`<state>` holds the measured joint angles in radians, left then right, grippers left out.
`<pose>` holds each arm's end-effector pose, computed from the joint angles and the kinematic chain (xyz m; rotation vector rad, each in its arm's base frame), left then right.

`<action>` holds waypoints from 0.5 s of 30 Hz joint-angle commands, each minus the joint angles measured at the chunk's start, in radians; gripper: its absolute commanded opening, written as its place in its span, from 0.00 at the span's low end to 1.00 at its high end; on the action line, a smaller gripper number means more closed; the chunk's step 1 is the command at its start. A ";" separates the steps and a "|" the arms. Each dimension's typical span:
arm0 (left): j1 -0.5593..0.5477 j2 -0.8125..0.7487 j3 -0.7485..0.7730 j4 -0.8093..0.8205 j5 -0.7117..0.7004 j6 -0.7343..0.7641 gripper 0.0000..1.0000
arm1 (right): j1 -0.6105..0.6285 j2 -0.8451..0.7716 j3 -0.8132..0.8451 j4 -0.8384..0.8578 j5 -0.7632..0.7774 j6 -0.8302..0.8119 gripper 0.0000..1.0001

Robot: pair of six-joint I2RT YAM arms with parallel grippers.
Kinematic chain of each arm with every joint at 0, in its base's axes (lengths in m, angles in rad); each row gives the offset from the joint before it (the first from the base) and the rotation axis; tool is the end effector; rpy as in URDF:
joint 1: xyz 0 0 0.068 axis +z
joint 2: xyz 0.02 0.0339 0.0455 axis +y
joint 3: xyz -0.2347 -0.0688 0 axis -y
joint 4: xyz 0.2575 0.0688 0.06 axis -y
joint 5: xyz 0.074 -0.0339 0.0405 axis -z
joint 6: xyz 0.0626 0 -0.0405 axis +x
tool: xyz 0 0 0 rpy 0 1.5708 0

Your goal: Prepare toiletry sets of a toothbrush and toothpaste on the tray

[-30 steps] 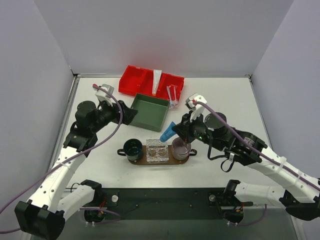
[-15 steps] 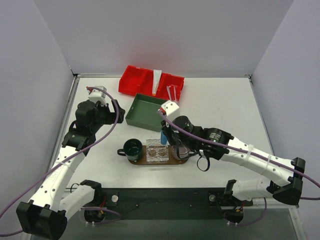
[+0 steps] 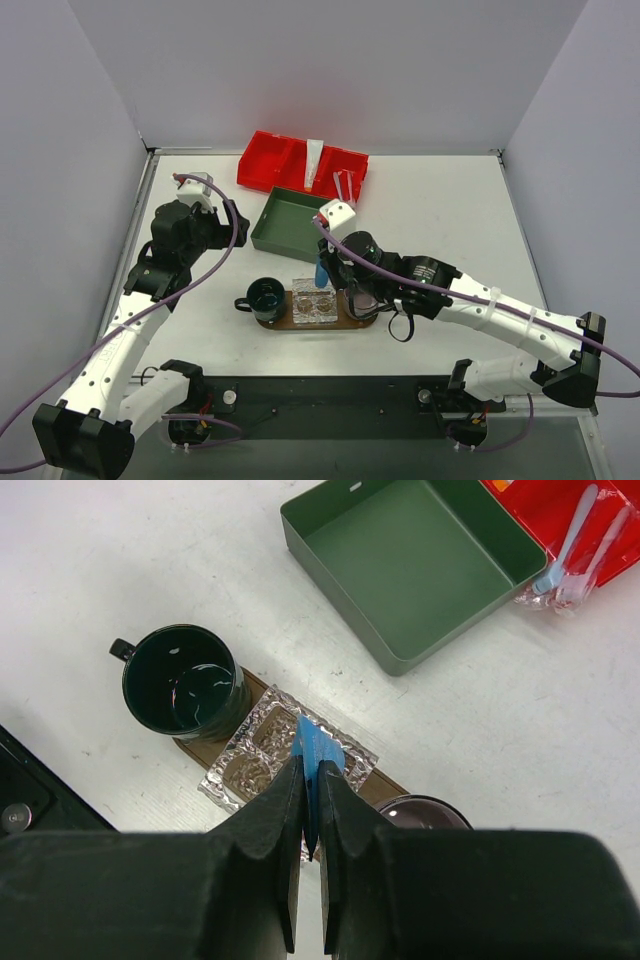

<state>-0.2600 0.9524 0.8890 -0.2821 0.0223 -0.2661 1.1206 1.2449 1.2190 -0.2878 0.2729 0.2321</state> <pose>0.2637 -0.0716 0.3020 0.0093 1.9341 -0.3743 0.1595 0.2912 0.3477 -0.6517 1.8148 0.6676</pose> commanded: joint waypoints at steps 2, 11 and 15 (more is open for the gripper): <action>0.007 0.000 0.034 0.011 -0.015 0.015 0.94 | 0.005 0.007 -0.001 0.055 0.012 0.024 0.00; 0.007 0.000 0.033 0.009 -0.015 0.015 0.94 | 0.004 0.030 0.002 0.049 0.008 0.033 0.00; 0.007 0.000 0.033 0.008 -0.015 0.015 0.94 | 0.005 0.033 -0.001 0.047 0.009 0.039 0.00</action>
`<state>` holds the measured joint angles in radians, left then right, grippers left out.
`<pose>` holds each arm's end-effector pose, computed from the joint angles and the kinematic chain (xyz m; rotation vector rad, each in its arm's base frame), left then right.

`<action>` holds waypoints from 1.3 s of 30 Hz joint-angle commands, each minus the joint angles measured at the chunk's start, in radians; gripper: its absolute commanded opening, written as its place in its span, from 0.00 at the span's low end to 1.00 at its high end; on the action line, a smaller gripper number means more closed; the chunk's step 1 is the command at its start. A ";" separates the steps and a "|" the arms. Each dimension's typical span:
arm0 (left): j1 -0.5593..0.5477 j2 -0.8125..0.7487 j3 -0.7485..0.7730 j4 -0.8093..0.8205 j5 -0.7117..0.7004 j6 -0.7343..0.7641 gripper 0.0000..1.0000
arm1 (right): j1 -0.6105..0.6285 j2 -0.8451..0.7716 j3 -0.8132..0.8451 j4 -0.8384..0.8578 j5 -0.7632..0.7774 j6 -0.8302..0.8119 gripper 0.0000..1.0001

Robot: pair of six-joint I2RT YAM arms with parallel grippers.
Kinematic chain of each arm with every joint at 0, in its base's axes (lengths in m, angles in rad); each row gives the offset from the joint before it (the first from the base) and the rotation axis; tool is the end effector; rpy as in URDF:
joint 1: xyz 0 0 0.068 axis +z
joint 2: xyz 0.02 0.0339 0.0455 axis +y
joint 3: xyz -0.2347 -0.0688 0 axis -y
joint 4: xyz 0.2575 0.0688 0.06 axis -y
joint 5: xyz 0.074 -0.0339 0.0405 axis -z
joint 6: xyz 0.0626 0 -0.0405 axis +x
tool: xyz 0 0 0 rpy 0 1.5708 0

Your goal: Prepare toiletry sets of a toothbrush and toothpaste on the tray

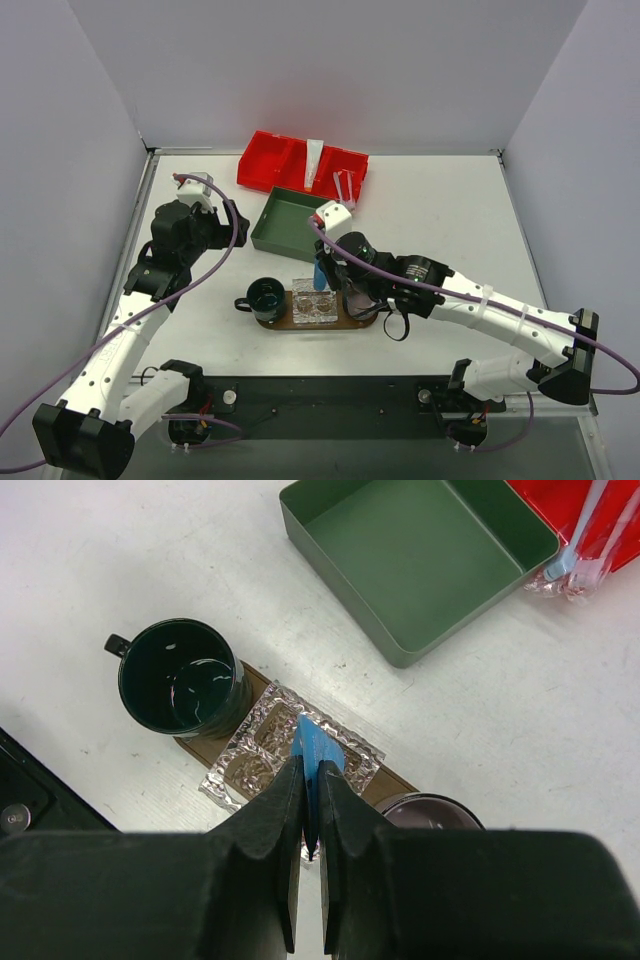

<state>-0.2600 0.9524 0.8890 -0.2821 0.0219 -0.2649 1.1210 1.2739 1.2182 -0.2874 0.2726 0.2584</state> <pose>0.2637 -0.0716 0.3020 0.0101 1.9340 -0.3731 0.1622 0.2973 0.3383 -0.6438 1.8495 0.6678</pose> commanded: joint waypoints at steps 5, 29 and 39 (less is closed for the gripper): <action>0.007 0.002 0.034 0.009 -0.014 0.013 0.94 | 0.005 0.005 -0.005 0.040 0.008 0.019 0.00; 0.007 0.009 0.034 0.008 -0.013 0.015 0.94 | 0.002 0.058 -0.019 0.040 0.022 0.016 0.00; 0.005 0.014 0.036 0.009 -0.014 0.015 0.94 | 0.003 0.058 -0.054 0.073 0.025 0.024 0.00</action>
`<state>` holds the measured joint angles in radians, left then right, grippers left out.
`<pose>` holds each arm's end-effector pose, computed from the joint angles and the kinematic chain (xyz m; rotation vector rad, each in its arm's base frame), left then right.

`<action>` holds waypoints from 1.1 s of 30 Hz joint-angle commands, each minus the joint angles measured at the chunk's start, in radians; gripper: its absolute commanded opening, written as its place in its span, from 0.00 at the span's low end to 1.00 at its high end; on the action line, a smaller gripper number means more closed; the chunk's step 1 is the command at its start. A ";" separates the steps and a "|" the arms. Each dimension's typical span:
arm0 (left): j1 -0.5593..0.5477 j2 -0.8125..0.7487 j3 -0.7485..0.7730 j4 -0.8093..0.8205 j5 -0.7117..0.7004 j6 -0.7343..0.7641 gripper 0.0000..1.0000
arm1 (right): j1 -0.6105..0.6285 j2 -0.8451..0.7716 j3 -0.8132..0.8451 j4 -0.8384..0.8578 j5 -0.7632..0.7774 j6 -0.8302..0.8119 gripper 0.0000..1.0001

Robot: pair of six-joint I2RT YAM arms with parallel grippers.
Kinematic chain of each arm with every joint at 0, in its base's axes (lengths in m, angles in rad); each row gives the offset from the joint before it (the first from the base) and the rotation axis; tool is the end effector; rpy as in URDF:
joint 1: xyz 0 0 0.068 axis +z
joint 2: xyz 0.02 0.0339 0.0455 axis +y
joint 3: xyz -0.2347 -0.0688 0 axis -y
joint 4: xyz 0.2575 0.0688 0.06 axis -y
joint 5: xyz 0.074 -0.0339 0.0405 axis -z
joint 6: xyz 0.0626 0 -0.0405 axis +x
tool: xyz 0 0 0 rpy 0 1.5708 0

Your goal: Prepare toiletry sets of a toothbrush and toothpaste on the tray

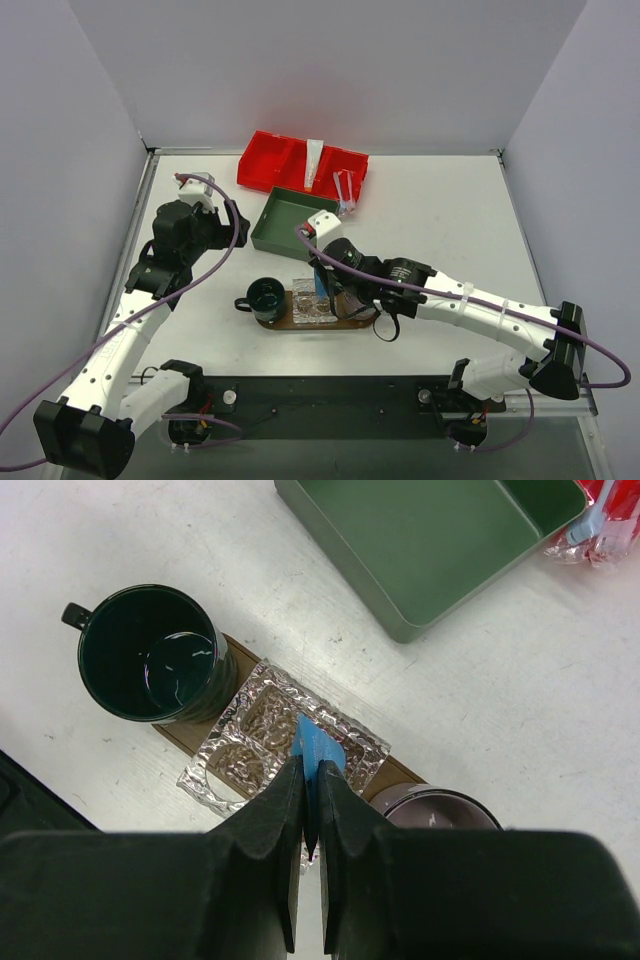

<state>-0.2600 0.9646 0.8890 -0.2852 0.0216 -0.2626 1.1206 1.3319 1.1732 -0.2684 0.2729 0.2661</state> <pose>0.2658 -0.0721 0.2985 0.0120 1.9492 -0.3685 0.1677 0.3082 0.3045 -0.6771 1.9196 0.6199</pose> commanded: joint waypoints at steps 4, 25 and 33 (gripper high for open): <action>0.008 0.002 0.034 0.012 -0.014 0.014 0.94 | 0.004 0.003 -0.021 0.067 0.023 0.016 0.00; 0.013 0.002 0.031 0.015 -0.009 0.014 0.94 | -0.001 0.041 -0.075 0.135 0.029 0.019 0.00; 0.015 0.005 0.031 0.020 -0.003 0.014 0.94 | -0.007 0.055 -0.092 0.155 0.028 0.013 0.00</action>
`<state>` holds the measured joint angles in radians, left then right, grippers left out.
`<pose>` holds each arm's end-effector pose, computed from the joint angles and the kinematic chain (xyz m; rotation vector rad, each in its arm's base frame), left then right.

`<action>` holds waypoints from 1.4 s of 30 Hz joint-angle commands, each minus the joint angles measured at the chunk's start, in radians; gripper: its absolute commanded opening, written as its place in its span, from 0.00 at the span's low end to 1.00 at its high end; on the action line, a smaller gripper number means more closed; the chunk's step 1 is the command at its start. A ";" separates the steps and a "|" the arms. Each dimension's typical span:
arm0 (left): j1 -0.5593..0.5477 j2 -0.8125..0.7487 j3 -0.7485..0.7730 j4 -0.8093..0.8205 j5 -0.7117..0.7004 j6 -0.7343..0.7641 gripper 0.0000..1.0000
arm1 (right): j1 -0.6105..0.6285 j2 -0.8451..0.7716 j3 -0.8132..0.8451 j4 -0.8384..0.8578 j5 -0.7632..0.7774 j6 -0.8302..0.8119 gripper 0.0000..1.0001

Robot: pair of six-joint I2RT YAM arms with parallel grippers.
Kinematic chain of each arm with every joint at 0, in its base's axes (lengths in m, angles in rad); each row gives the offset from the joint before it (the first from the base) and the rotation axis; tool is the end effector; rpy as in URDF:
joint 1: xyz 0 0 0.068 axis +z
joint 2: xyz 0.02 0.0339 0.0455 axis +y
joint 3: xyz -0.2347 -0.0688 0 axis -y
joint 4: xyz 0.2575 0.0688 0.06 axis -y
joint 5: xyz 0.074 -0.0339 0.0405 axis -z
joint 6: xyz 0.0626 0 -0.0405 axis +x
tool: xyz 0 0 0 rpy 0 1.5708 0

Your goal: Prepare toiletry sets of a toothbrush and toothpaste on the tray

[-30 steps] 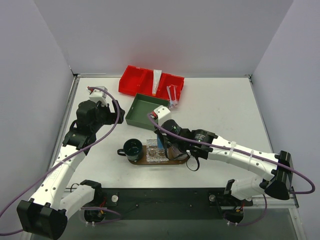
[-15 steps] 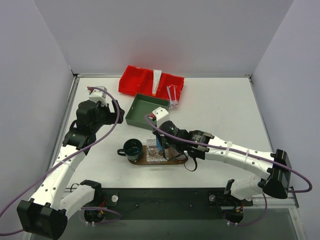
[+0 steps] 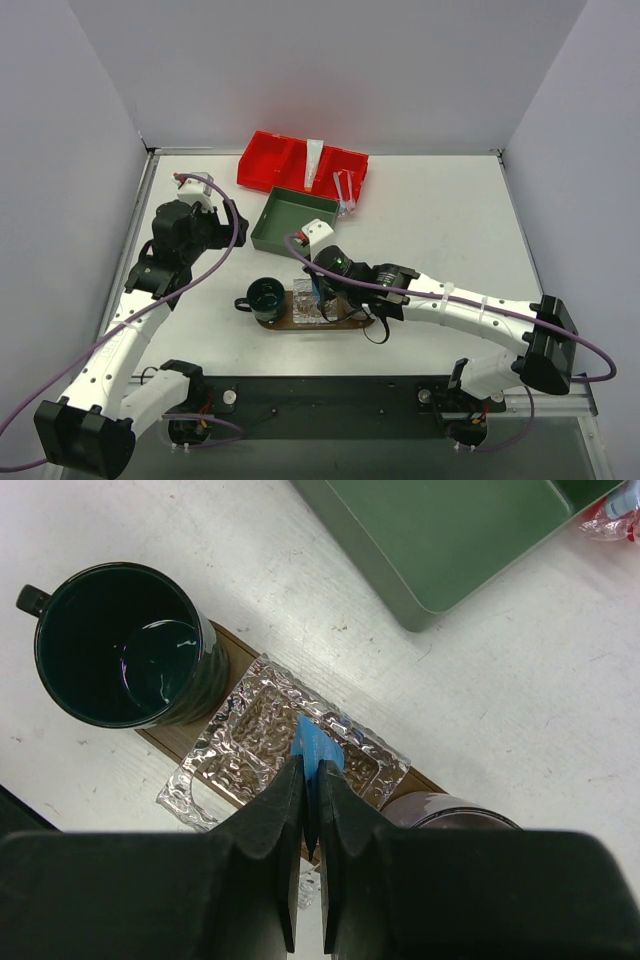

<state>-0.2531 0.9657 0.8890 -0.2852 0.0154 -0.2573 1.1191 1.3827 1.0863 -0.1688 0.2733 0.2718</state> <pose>0.2666 -0.0699 0.2983 0.0063 1.9490 -0.3543 0.1723 0.3164 0.2660 -0.6885 1.9523 0.5977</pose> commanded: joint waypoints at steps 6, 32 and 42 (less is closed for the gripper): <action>0.009 0.004 0.028 0.021 0.009 0.010 0.94 | -0.005 0.019 -0.017 0.069 0.027 0.003 0.00; 0.014 0.005 0.027 0.026 0.024 0.015 0.94 | -0.008 0.024 -0.019 0.064 0.038 0.006 0.47; 0.018 0.031 0.021 0.089 0.047 0.026 0.94 | -0.057 -0.071 -0.025 0.069 -0.025 0.044 0.82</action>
<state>-0.2459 0.9771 0.8890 -0.2798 0.0357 -0.2497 1.0966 1.4067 1.0645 -0.1169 0.2783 0.2810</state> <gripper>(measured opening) 0.938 0.774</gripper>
